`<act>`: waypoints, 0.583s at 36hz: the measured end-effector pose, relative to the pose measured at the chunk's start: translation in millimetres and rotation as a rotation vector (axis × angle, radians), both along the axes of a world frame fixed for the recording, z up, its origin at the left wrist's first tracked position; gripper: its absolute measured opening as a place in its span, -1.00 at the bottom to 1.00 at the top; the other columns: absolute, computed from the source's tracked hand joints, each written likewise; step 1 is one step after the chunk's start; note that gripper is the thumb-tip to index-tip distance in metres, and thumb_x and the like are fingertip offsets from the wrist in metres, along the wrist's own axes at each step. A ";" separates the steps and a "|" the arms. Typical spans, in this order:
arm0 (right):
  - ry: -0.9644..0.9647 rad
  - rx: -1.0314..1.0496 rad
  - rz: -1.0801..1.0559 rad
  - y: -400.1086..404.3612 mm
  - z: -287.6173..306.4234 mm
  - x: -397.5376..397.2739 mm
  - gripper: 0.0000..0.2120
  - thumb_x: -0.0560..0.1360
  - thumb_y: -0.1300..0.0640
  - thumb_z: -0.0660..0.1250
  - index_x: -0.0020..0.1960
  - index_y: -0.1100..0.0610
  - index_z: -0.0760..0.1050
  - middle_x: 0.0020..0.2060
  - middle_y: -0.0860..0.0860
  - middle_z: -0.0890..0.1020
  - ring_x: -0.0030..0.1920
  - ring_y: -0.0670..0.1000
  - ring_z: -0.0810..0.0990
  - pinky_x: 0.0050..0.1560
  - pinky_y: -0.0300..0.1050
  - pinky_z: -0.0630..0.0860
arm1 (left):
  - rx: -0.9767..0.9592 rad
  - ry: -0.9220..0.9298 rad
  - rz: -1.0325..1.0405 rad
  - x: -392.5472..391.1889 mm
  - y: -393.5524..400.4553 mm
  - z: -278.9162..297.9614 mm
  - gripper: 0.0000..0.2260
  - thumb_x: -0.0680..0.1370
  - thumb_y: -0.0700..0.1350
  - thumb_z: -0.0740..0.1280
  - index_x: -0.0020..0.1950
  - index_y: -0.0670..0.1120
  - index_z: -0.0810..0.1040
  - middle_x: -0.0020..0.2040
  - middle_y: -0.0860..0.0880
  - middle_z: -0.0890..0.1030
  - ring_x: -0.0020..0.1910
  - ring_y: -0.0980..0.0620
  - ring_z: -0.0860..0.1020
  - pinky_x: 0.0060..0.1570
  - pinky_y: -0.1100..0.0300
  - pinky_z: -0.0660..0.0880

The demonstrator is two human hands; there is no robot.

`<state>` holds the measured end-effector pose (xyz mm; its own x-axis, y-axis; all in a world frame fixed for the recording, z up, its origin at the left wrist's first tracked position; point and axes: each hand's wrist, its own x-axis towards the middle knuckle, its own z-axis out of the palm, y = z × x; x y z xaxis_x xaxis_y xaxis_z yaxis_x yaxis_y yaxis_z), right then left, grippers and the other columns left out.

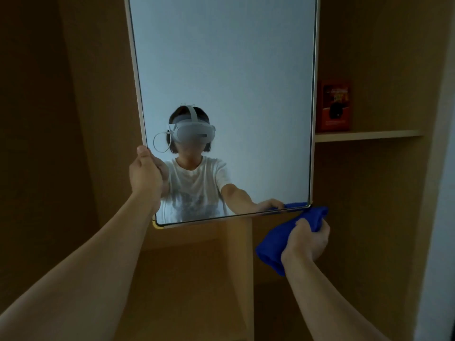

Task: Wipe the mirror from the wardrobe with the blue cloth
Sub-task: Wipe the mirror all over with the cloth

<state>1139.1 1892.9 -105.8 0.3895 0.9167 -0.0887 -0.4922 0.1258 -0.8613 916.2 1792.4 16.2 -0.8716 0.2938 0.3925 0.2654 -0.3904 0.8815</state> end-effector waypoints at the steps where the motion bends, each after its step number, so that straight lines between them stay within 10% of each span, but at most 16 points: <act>1: -0.092 -0.005 -0.056 0.4 -0.5 3.6 -0.48 0.52 0.22 0.27 0.41 -0.11 0.27 0.30 0.02 0.41 0.13 0.08 0.51 0.09 0.06 0.48 | 0.007 0.007 -0.003 -0.1 -0.3 -0.1 -0.57 0.64 0.14 -0.02 -0.33 -0.03 0.35 -0.68 0.14 0.40 -0.70 0.28 0.35 -0.69 0.48 0.25; 8: -0.837 0.325 -0.252 -1.9 15.4 13.3 -0.34 0.44 0.23 0.36 0.47 -0.05 0.24 0.43 0.09 0.25 0.27 0.18 0.34 0.03 0.02 0.44 | -0.012 0.010 0.003 2.7 -0.3 0.5 -0.58 0.64 0.14 -0.03 -0.31 0.00 0.36 -0.54 0.04 0.48 -0.71 0.32 0.34 -0.56 0.34 0.36; 21: -1.169 0.664 -0.026 -75.8 -2.2 -76.4 -0.23 0.21 0.15 0.56 0.38 -0.07 0.40 0.39 0.03 0.39 0.19 0.19 0.46 -0.07 0.10 0.59 | -0.018 0.036 -0.040 8.1 -7.3 1.6 -0.55 0.63 0.17 -0.03 -0.31 -0.03 0.39 -0.43 0.00 0.43 -0.42 0.08 0.40 -0.38 0.21 0.36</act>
